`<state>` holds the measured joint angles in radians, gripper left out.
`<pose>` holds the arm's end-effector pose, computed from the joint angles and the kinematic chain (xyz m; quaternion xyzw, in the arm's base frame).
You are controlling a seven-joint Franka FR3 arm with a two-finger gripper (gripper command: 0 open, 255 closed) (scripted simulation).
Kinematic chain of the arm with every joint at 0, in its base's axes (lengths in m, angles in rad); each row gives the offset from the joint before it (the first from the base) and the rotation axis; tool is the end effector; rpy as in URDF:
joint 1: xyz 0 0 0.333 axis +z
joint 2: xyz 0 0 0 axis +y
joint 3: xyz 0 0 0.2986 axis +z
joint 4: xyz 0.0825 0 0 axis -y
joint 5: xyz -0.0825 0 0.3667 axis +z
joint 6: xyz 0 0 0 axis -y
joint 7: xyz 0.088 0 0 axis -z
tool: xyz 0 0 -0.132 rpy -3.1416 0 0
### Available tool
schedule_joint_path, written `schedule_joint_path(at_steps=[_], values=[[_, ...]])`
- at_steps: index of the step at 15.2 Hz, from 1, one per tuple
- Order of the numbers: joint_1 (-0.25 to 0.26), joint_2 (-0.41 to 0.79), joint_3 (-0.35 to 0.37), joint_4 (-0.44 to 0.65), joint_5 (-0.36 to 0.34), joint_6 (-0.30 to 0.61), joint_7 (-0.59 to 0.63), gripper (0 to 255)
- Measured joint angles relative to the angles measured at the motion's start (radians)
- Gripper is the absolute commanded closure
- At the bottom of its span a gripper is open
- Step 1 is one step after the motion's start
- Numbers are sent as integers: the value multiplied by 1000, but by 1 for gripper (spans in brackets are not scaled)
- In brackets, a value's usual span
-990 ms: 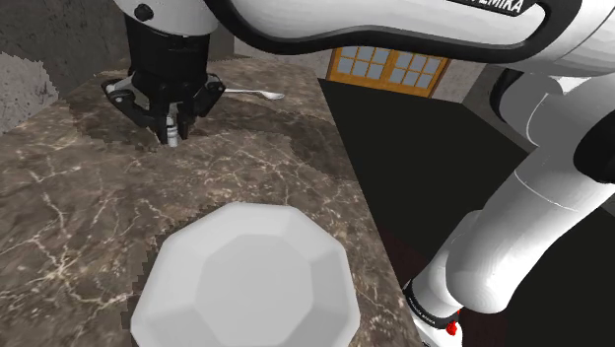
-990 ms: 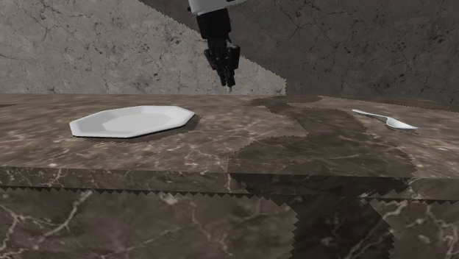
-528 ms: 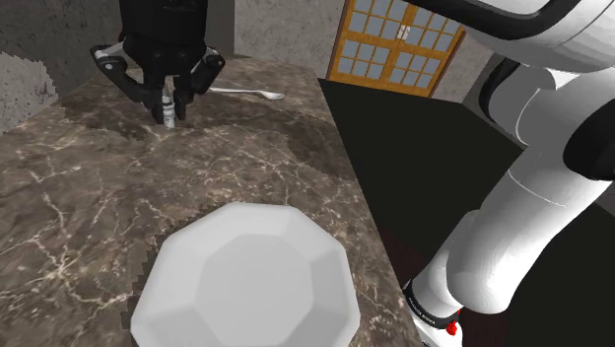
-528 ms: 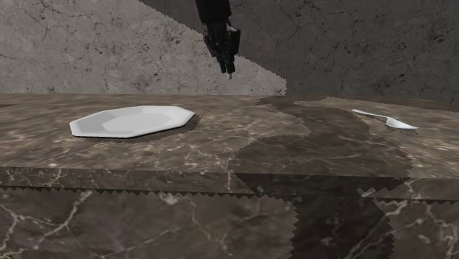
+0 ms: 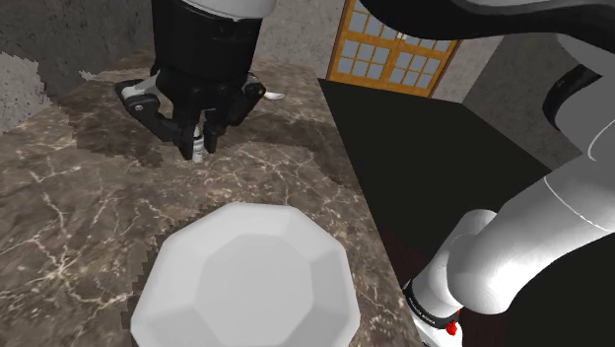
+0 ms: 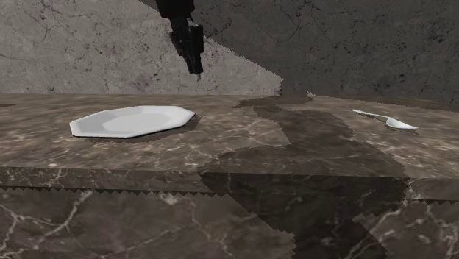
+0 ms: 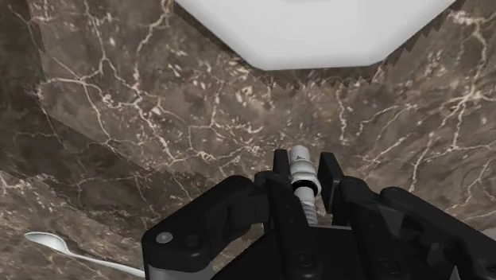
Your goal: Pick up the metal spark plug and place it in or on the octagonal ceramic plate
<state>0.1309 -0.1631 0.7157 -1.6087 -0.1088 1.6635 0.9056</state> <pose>0.3282 0.3952 0.6392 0.9899 -0.0275 0.1393 0.0010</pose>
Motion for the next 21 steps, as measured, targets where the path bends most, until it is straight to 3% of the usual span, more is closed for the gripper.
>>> schedule_joint_path(at_steps=[11,21], values=[[107,-282,6,-188,168,-47,85,255],[137,-339,3,-361,202,73,91,255]])
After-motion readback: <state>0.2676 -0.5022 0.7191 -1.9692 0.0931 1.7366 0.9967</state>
